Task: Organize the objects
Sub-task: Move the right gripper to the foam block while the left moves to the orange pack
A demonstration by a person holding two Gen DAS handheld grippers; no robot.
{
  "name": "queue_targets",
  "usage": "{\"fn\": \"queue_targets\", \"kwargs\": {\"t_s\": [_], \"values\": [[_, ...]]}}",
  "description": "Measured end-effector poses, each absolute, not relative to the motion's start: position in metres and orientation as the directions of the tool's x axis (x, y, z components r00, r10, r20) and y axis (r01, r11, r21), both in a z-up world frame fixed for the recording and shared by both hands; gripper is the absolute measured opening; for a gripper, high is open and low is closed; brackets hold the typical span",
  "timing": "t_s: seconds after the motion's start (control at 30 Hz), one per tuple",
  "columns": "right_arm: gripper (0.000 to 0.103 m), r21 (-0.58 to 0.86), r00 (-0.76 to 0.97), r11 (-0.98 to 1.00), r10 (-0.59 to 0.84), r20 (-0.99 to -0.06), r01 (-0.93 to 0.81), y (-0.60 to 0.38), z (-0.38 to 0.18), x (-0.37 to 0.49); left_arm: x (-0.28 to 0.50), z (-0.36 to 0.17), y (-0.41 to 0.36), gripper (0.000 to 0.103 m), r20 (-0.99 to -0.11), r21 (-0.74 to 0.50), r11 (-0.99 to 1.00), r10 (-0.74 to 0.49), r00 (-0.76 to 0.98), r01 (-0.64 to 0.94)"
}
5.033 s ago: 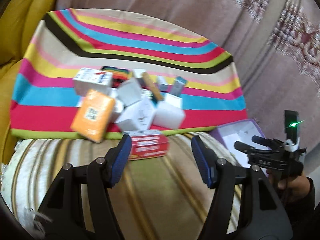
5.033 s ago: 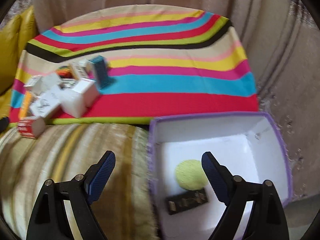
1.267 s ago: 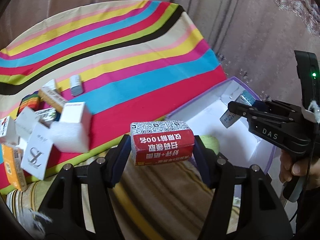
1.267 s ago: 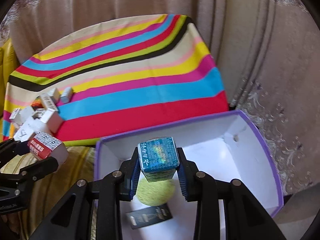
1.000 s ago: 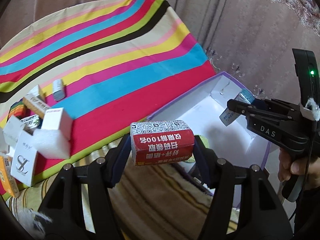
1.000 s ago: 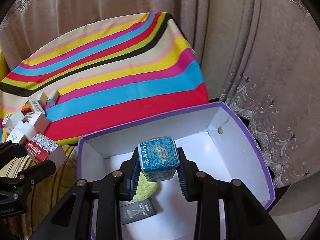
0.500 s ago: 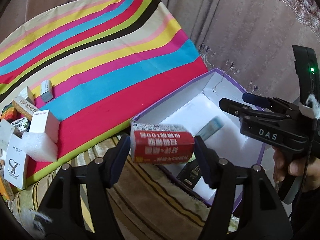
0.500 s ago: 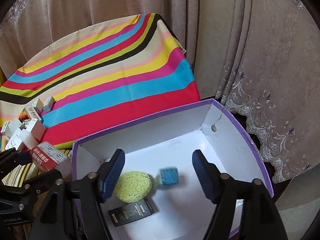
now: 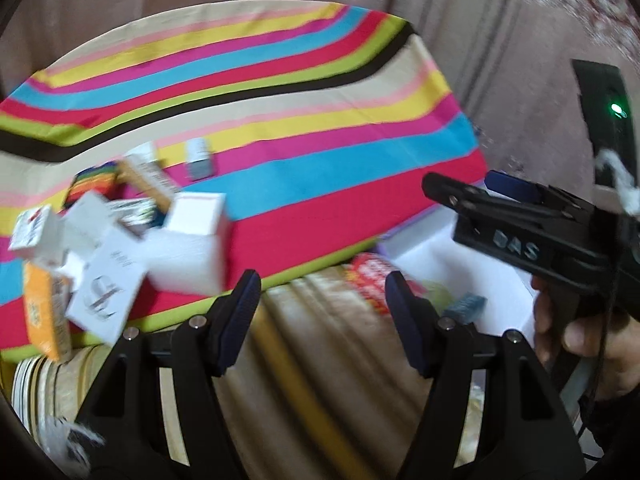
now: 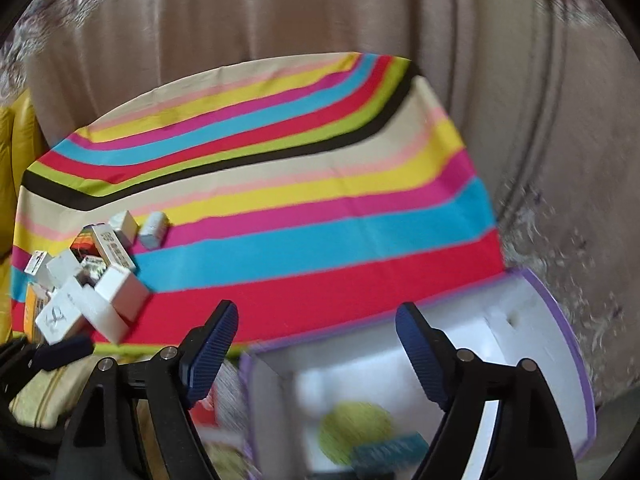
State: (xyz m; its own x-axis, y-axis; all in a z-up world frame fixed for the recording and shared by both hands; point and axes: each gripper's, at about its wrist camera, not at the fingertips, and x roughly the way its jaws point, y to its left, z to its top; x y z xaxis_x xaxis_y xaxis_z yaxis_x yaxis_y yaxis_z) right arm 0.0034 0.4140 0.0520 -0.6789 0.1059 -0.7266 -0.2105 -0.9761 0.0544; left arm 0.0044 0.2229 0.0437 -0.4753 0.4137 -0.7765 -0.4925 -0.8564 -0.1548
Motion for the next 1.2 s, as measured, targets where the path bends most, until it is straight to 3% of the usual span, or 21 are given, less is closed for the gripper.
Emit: {"fn": "queue_targets", "kwargs": {"t_s": [0.17, 0.27, 0.33, 0.5, 0.77, 1.2], "values": [[0.082, 0.135, -0.699, -0.965, 0.065, -0.712, -0.227, 0.395, 0.06, -0.008, 0.003, 0.049, 0.189, 0.068, -0.753, -0.155, -0.892, 0.385, -0.534, -0.424], [0.09, 0.216, -0.712, -0.934, 0.055, -0.7, -0.285, 0.391, 0.057, 0.005, 0.007, 0.055, 0.164, 0.068, -0.73, -0.168, -0.905, 0.38, -0.568, -0.39], [0.09, 0.196, -0.682, -0.957, 0.003, -0.731, -0.214, 0.377, 0.053, 0.002, 0.008, 0.057, 0.15, 0.068, -0.718, -0.177, -0.914, 0.373, -0.587, -0.365], [0.09, 0.211, -0.701, -0.967, -0.051, -0.711, -0.145, 0.352, 0.06, -0.001, 0.014, 0.059, 0.101, 0.068, -0.703, -0.185, -0.946, 0.317, -0.637, -0.266], [0.091, 0.158, -0.664, -0.987, -0.119, -0.738, 0.002, 0.296, 0.055, -0.002, 0.014, 0.043, 0.035, 0.068, -0.74, -0.23, -0.967, 0.245, -0.627, -0.106], [0.091, 0.168, -0.567, -0.986, -0.132, -0.813, -0.012, 0.264, 0.034, -0.026, -0.019, 0.028, 0.015, 0.068, -0.799, -0.193, -0.978, 0.205, -0.565, -0.082]]}}
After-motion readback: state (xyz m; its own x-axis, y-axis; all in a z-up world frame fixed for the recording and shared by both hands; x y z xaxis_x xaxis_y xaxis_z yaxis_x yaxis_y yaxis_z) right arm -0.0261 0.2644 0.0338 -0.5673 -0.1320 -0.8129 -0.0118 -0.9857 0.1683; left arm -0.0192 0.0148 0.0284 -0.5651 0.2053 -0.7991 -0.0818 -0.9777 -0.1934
